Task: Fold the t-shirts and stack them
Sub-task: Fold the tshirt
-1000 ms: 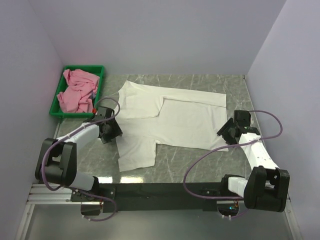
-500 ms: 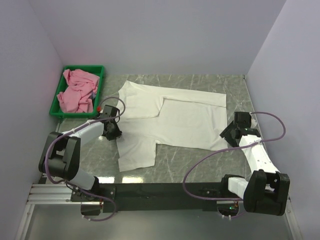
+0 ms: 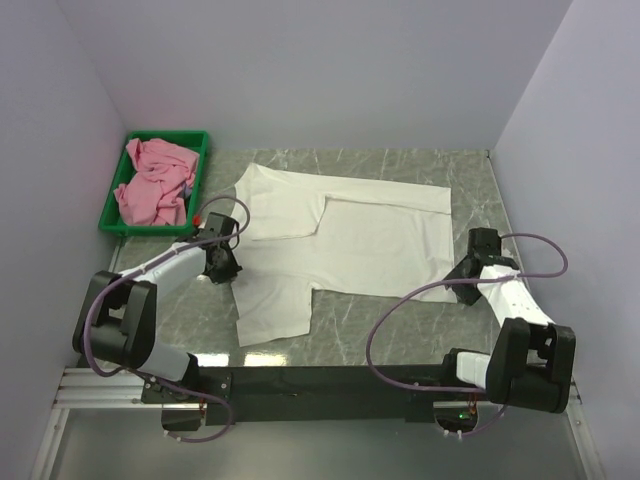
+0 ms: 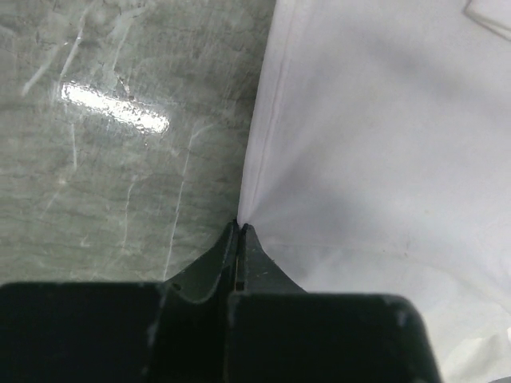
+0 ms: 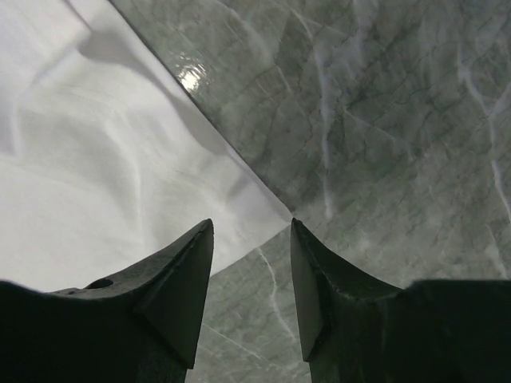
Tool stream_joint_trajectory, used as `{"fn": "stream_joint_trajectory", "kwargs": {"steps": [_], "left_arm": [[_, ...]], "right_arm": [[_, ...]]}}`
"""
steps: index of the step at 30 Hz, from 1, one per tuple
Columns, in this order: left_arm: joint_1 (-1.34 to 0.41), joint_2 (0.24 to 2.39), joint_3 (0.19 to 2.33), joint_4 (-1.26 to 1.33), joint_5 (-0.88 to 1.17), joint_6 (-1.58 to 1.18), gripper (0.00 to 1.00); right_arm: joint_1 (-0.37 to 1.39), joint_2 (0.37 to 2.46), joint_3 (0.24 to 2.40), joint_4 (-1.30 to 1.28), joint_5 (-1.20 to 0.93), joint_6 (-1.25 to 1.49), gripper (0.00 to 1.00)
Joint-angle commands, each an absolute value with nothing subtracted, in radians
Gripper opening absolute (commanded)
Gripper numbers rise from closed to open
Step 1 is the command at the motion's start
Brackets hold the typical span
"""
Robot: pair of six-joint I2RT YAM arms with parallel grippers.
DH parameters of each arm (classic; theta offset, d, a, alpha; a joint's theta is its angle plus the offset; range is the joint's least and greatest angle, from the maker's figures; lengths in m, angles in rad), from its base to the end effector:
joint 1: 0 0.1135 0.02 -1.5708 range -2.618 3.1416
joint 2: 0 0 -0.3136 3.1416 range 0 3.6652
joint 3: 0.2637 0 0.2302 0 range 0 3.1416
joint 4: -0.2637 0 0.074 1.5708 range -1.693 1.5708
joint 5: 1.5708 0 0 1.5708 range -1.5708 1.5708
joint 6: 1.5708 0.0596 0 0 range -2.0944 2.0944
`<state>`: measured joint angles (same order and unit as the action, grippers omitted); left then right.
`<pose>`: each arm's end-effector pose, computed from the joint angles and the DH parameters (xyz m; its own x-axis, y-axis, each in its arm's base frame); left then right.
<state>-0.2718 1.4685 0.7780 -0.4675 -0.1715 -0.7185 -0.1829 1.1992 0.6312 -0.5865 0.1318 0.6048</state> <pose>0.2443 -0.0575 0.2086 -0.7950 -0.4518 -0.4049 -0.4313 0.8902 -0.1464 0.1752 -0.0404 0.2150 -0.6076 0.6856 -0.4010 0.7027 0.6993 0.1311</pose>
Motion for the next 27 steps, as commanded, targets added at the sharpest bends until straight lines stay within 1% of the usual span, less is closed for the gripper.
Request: {"fn": "stream_joint_trajectory", "kwargs": {"steps": [1, 9, 12, 15, 16, 18, 19, 20, 27], "left_arm": [[-0.273, 1.437, 0.767, -0.497, -0.187, -0.703, 0.01], [-0.273, 1.428, 0.772, -0.497, -0.19, -0.698, 0.01], [-0.272, 1.41, 0.762, -0.494, -0.192, -0.709, 0.01], [-0.27, 1.404, 0.758, -0.492, -0.19, -0.715, 0.01], [-0.27, 1.404, 0.758, -0.492, -0.19, -0.715, 0.01], [-0.265, 1.408, 0.756, -0.494, -0.189, -0.718, 0.01], [-0.261, 1.407, 0.758, -0.495, -0.184, -0.718, 0.01], [-0.259, 1.405, 0.758, -0.502, -0.183, -0.719, 0.01], [-0.158, 1.336, 0.718, -0.523, -0.133, -0.727, 0.01]], "right_arm": [[-0.189, 1.219, 0.608, -0.557, 0.118, 0.609, 0.5], [-0.19, 1.278, 0.601, -0.528, 0.112, 0.607, 0.5], [-0.189, 1.287, 0.606, -0.526, 0.124, 0.609, 0.45], [-0.189, 1.29, 0.609, -0.526, 0.129, 0.614, 0.36], [-0.189, 1.292, 0.609, -0.528, 0.132, 0.618, 0.25], [-0.189, 1.287, 0.607, -0.54, 0.144, 0.623, 0.13], [-0.189, 1.281, 0.609, -0.549, 0.153, 0.63, 0.02], [-0.189, 1.263, 0.611, -0.563, 0.164, 0.64, 0.0], [-0.204, 1.115, 0.609, -0.693, 0.182, 0.721, 0.0]]}}
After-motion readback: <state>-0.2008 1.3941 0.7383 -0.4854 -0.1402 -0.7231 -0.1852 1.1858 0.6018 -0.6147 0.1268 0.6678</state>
